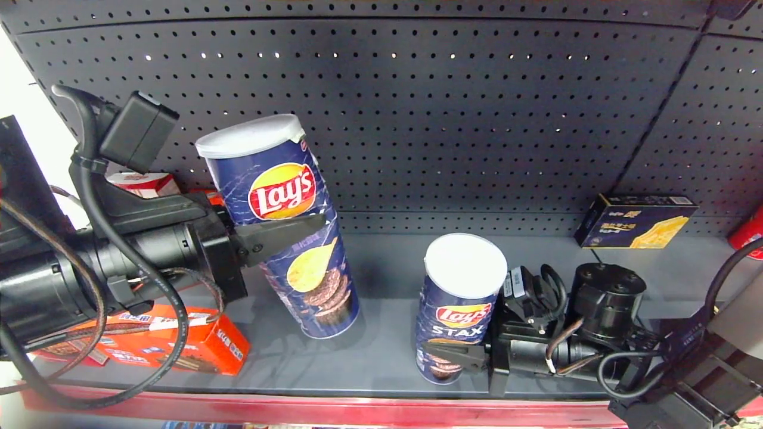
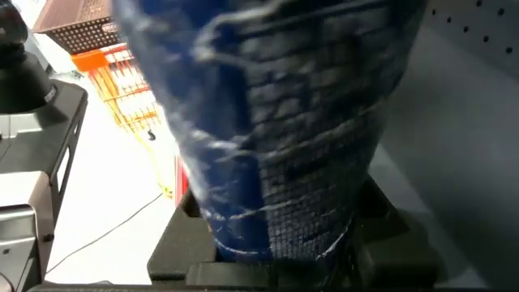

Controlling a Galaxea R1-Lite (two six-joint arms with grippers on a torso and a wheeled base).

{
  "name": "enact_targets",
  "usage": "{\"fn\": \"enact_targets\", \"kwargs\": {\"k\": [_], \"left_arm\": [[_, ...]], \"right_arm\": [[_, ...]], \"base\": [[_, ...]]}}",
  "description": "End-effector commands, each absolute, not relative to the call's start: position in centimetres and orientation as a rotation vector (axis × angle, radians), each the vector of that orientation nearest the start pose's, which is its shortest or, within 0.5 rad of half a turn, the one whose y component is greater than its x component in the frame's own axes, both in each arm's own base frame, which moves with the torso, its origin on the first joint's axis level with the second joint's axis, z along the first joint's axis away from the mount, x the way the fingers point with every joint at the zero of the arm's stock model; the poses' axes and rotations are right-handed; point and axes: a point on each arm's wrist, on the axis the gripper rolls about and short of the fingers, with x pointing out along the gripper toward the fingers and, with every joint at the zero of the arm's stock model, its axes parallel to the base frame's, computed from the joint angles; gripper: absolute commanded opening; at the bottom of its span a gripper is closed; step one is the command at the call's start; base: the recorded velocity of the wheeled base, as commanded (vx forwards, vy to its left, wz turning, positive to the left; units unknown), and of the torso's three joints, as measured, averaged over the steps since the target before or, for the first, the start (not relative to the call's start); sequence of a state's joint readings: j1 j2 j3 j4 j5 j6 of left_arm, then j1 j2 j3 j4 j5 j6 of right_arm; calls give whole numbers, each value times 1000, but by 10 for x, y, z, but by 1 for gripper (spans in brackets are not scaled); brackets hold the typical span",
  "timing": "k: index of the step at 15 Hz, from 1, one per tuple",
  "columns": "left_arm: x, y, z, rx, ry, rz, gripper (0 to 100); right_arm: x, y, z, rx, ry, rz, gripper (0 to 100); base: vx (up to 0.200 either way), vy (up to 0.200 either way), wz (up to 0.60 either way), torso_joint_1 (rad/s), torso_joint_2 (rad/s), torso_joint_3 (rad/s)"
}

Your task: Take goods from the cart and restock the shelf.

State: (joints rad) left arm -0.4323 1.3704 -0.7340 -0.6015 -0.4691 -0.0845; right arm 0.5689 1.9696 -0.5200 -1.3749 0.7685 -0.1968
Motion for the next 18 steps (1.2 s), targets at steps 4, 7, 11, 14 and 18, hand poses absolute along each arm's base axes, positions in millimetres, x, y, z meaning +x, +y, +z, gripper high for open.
{"fn": "enact_targets", "kwargs": {"k": [4,7,11,14,18], "left_arm": [[200,-103,247,-79,73,-900,0],[199,-103,249,-79,67,-900,0],[196,-101,250,-79,60,-899,0],[193,-100,253,-80,45,-900,0],[186,-97,258,-78,20,-898,0]], "right_arm": [[249,173,115,-162,-78,1313,100],[234,156,137,-167,-135,1286,100],[193,114,161,-164,-182,1211,100],[159,73,179,-124,-231,1086,100],[113,19,173,-130,-177,755,100]], "base": [[0,0,0,0,0,0],[0,0,0,0,0,0],[0,0,0,0,0,0],[0,0,0,0,0,0],[0,0,0,0,0,0]]}}
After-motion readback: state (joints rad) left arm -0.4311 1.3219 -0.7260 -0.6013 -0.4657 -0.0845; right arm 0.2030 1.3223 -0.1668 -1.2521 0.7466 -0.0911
